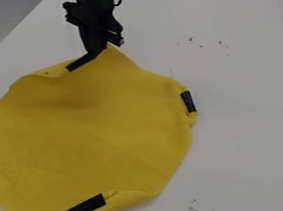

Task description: Unfold the cloth from the bottom right to the top left

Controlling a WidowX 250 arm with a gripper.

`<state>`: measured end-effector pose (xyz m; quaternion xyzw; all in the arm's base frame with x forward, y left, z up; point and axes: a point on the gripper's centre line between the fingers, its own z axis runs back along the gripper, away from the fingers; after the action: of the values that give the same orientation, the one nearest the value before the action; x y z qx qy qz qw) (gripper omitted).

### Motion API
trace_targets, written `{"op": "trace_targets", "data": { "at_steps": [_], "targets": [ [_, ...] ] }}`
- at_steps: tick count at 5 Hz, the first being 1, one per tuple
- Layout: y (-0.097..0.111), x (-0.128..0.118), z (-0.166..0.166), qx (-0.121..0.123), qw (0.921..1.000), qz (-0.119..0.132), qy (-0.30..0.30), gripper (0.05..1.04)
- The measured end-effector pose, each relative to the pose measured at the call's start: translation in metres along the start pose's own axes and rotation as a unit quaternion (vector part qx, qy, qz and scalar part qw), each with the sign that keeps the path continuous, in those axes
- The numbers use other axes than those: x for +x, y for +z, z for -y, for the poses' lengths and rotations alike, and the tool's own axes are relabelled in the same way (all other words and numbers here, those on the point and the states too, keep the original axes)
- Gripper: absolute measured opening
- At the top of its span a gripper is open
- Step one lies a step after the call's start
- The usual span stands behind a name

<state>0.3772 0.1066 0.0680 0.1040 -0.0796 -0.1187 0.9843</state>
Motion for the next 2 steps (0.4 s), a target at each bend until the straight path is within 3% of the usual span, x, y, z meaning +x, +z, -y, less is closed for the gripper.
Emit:
{"op": "trace_targets", "data": {
  "at_steps": [2],
  "targets": [
    [-0.0009, 0.0073, -0.0203, -0.007, 0.9994, -0.034, -0.005, 0.069]
  ]
}}
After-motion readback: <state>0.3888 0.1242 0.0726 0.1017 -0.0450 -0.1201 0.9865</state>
